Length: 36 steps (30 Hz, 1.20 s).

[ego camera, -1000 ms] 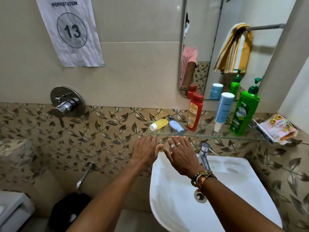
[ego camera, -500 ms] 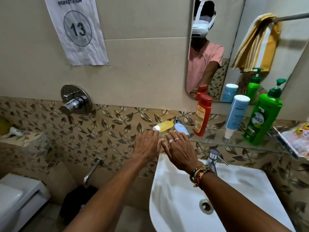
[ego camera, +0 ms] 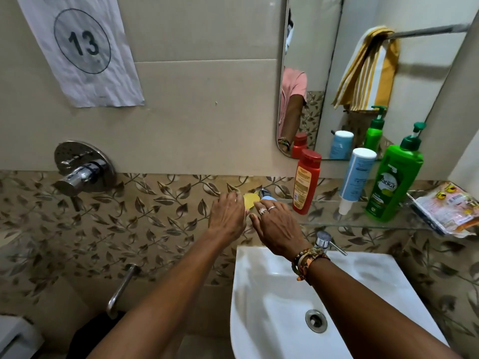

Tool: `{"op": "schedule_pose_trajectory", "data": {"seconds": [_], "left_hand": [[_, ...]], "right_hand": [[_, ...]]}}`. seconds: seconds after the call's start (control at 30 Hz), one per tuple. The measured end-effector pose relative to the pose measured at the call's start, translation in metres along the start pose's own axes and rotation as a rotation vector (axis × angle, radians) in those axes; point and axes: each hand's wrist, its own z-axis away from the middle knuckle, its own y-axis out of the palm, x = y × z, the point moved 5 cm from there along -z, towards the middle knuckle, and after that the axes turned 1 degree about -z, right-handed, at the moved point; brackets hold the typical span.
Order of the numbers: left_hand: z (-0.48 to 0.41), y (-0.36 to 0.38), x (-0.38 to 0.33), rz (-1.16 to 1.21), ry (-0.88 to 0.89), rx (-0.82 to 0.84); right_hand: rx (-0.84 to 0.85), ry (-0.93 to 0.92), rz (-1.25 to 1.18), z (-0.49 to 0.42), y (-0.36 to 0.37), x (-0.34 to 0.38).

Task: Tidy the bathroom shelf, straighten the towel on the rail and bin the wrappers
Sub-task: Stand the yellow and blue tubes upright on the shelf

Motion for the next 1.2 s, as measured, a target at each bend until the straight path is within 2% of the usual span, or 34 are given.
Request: {"op": "schedule_pose_trajectory", "data": {"seconds": [0.33,0.5,0.7,0.8,0.93,1.03,1.2], "left_hand": [[-0.029,0.019,0.007,-0.055,0.05,0.115],[-0.034,0.023,0.012,0.057,-0.008,0.079],[-0.033,0.025,0.024,0.322,-0.085,0.001],[-0.028,0.02,0.029,0.59,-0.15,-0.055],[-0.029,0.014,0.032,0.894,-0.227,-0.082],[-0.032,0.017,0.032,1.05,-0.288,-0.026],[-0.033,0.019,0.029,1.0,-0.312,-0.015]], "right_hand": [[0.008,0.073,0.035,-0.019,0.004,0.001],[-0.006,0.112,-0.014,-0.027,0.008,-0.005],[-0.062,0.25,-0.165,-0.048,0.004,-0.014],[-0.123,0.43,-0.398,-0.055,0.001,-0.019],[-0.116,0.613,-0.714,-0.072,0.001,-0.02],[-0.103,0.531,-0.709,-0.081,-0.002,-0.012],[-0.079,0.356,-0.548,-0.082,0.004,-0.002]]}}
